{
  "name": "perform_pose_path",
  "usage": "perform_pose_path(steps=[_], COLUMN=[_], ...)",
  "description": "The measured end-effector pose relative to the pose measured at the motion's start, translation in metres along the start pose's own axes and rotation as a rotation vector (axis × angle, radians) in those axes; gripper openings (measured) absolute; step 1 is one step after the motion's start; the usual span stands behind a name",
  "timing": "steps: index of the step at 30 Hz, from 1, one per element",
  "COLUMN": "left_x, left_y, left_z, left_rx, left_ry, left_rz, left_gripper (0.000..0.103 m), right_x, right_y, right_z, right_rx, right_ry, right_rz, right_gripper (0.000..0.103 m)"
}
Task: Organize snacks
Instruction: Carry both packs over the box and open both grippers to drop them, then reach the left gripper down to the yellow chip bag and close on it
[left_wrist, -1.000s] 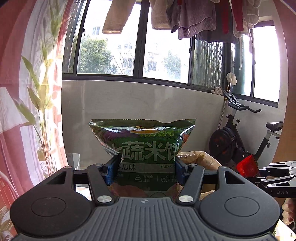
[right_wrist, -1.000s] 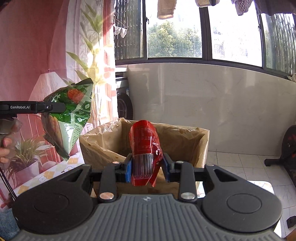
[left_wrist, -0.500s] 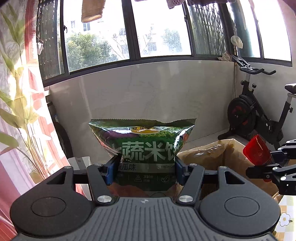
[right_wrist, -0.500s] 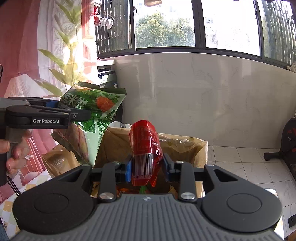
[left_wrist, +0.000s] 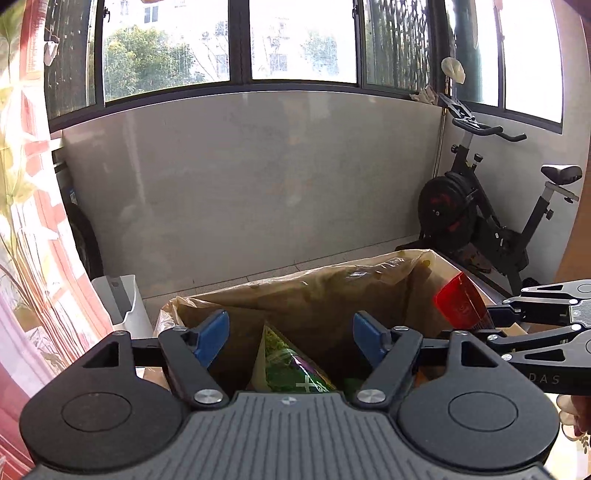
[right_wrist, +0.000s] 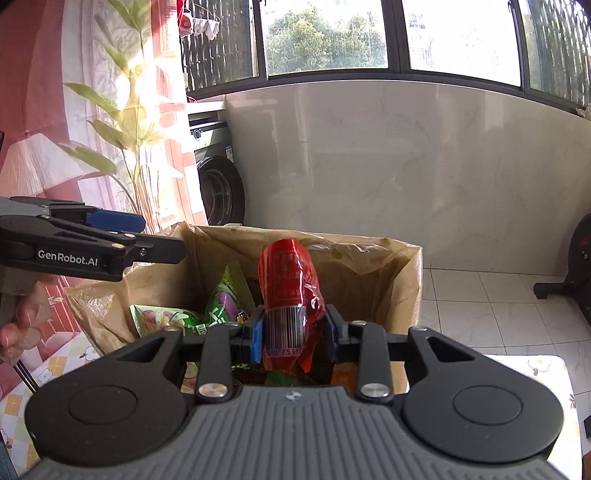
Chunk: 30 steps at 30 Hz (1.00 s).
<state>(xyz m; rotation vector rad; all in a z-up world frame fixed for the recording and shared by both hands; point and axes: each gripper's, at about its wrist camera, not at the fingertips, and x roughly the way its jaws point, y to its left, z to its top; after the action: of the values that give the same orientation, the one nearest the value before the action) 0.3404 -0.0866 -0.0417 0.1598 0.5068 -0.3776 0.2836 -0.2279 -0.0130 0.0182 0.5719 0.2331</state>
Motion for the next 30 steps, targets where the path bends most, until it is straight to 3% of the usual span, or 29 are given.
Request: perform_pose_path(steps=[7,9,11,14,17,25,30], left_x=[-0.002,-0.004,-0.007,-0.015,-0.024,-0.057,-0.083], left_y=[0.01,0.012,0.014,0.017,0.023,0.034,0.046], left_z=[-0.007,-0.007,-0.008,-0.006,-0.005,-0.013,-0.03], left_rx=[-0.047,-0.049,-0.051,-0.064,-0.083,-0.108,-0.156], left_ry=[0.0,0.005,0.007,0.005,-0.003,-0.03,-0.032], left_rz=[0.059,0.073,0.079,0.084,0.087,0.088,0.075], left_gripper=[0.076,0.076,0.076,0.076,0.076,0.076,0.076], right_x=[0.009,0.016,0.02,0.018,0.011,-0.021,-0.051], right_y=[0.002,0.002,0.003,0.004,0.007,0.01,0.013], right_z=[0.002,0.004,0.004,0.005,0.006,0.006,-0.008], right_rx=[0.013,0.028,0.042,0.057,0.051,0.054,0.08], right_ry=[0.024,0.046,0.056,0.052,0.04,0.002,-0.041], right_rz=[0.0,0.01,0.007,0.017,0.009,0.013,0.032], right_gripper=[0.034,0.041,0.054,0.061,0.066,0.067,0.079])
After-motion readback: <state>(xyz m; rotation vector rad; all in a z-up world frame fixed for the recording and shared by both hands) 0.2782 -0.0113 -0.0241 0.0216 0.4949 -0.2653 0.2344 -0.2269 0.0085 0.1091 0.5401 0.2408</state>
